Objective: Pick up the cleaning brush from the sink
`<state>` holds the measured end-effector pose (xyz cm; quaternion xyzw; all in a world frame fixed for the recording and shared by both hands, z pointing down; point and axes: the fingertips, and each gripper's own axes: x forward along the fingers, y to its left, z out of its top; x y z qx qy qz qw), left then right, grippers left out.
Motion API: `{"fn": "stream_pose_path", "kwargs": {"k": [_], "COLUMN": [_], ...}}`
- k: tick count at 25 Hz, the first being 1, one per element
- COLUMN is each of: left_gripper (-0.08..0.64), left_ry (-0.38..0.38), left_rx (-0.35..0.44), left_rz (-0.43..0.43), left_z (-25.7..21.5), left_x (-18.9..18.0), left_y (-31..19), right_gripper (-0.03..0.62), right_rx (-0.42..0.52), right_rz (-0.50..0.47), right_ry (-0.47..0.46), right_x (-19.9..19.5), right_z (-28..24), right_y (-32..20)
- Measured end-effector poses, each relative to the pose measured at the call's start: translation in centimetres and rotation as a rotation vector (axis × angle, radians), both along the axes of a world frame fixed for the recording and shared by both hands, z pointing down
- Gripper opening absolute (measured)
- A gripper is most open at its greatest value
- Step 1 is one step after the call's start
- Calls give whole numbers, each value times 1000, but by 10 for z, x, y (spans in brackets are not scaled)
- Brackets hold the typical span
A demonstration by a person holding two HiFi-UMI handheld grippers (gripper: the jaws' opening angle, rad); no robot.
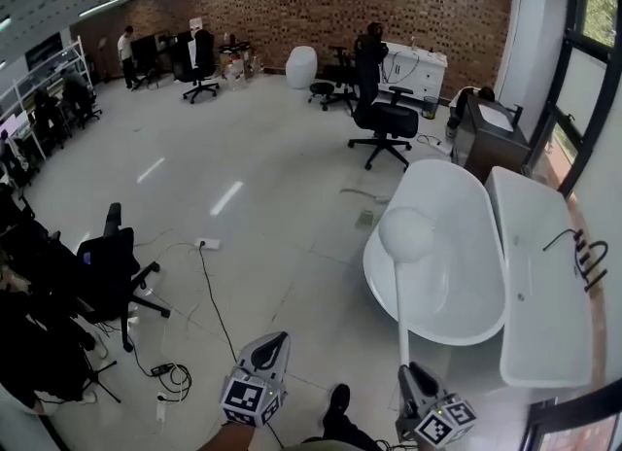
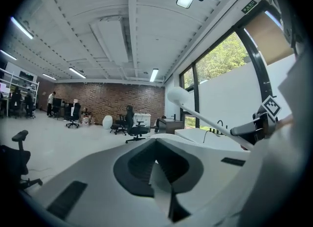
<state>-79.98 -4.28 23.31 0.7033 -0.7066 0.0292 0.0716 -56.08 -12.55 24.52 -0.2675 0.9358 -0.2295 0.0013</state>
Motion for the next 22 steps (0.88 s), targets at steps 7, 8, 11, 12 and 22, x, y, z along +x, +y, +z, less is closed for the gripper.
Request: {"fn": "stream_pose_path", "kwargs": {"k": [7,8,11,12,22], "left_gripper": [-6,-6,-6,-6,-8], "left_ry": [-35,-28,-6,3,25], "left_rx": [9,15,3,-7,-59], "left_rz": [-60,-63,-50,-43,159], "left_z": [-27,-27,-22,-16,24], "left_x": [-118,-131,-172,-190,-482], "left_y": [-166,-188,-236,-246,-374], "right_gripper": [74,74,74,74,71], "right_rx": [-40,-43,-74,-87,-52], "right_rz": [-55,-57,-56,-52,173], "right_ry": [-27,-21,-3,10,116], "right_x": [-135,-153,-209,-228,-502], "right_z": [10,14,25,30,47], "right_y": [-175,-196,-241,-250,-349]}}
